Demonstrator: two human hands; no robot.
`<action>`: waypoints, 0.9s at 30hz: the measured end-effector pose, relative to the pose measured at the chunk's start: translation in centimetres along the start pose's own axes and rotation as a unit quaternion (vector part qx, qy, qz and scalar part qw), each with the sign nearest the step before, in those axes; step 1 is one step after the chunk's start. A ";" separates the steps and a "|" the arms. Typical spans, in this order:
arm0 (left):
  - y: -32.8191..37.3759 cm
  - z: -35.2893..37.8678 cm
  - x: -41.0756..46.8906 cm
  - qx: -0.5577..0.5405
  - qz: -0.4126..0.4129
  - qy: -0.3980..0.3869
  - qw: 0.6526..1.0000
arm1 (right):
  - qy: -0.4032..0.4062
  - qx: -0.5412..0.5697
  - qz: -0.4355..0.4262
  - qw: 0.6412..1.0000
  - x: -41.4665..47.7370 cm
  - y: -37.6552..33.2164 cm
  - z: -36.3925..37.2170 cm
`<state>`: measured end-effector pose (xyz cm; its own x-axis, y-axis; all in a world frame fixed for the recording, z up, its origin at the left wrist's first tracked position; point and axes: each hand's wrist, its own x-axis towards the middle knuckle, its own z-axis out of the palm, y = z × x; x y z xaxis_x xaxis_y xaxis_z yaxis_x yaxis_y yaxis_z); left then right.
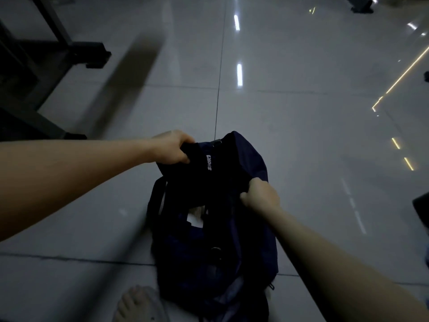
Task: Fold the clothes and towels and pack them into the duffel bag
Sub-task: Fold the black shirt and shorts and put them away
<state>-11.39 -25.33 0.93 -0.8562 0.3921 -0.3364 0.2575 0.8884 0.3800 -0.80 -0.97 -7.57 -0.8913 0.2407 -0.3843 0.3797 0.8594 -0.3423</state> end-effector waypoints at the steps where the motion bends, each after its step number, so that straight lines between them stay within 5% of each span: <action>1: -0.1 -0.1 0.1 -0.006 -0.004 0.011 1.000 | 0.009 0.001 0.017 1.000 0.3 0.8 -0.6; 5: 0.1 -0.4 0.5 -0.014 -0.006 0.043 0.999 | 0.040 0.022 0.053 0.998 0.8 3.4 -2.7; 9: 0.0 -0.4 0.7 -0.026 -0.021 0.061 0.998 | 0.113 0.003 -0.031 0.993 0.0 -0.4 -2.3; 14: 0.1 -0.1 0.4 -0.040 -0.020 0.055 0.998 | 0.061 -0.093 -0.073 0.991 0.5 -3.1 0.1; 21: 0.3 0.2 0.8 -0.043 -0.012 0.059 0.997 | 0.059 0.022 -0.004 0.998 3.1 4.2 -3.3; 27: 2.8 0.8 1.4 -0.106 0.019 0.024 0.994 | 0.063 -0.019 -0.017 0.998 2.4 6.6 -2.5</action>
<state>-11.48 -22.08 0.87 -0.8692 0.4076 -0.2798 0.1932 0.8010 0.5667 -1.09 6.40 -8.59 -0.9286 0.2628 -0.2620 0.3405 0.8841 -0.3200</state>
